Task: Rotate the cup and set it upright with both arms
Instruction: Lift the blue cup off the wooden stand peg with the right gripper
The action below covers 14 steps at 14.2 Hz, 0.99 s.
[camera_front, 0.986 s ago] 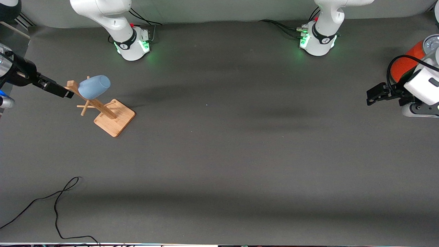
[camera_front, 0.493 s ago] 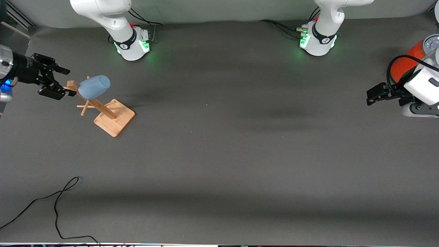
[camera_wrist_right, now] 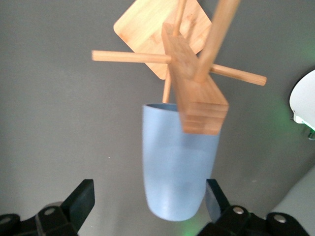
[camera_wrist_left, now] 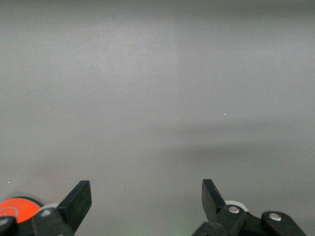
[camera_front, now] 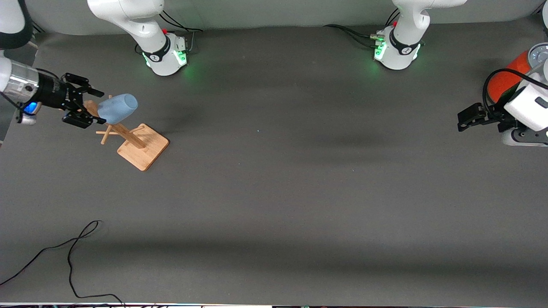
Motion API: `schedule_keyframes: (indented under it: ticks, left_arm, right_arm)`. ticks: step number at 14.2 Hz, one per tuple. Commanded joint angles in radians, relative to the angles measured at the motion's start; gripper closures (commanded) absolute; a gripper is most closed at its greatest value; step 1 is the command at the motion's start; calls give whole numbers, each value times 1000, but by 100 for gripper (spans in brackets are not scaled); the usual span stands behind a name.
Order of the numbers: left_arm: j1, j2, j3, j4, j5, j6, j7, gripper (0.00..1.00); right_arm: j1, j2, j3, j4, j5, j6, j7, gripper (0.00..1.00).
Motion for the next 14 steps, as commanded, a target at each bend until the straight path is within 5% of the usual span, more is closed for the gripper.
schedule_keyframes:
  ticks: [1, 9, 14]
  left_arm:
    - [-5, -3, 3, 8, 9, -5, 8, 0]
    - [-5, -2, 4, 8, 9, -5, 8, 0]
    - [-5, 0, 3, 8, 9, -5, 8, 0]
  right_arm:
    - [5, -51, 3, -73, 18, 36, 30, 0]
    - [7, -43, 4, -164, 21, 141, 15, 0]
    - [24, -39, 6, -161, 26, 145, 15, 33]
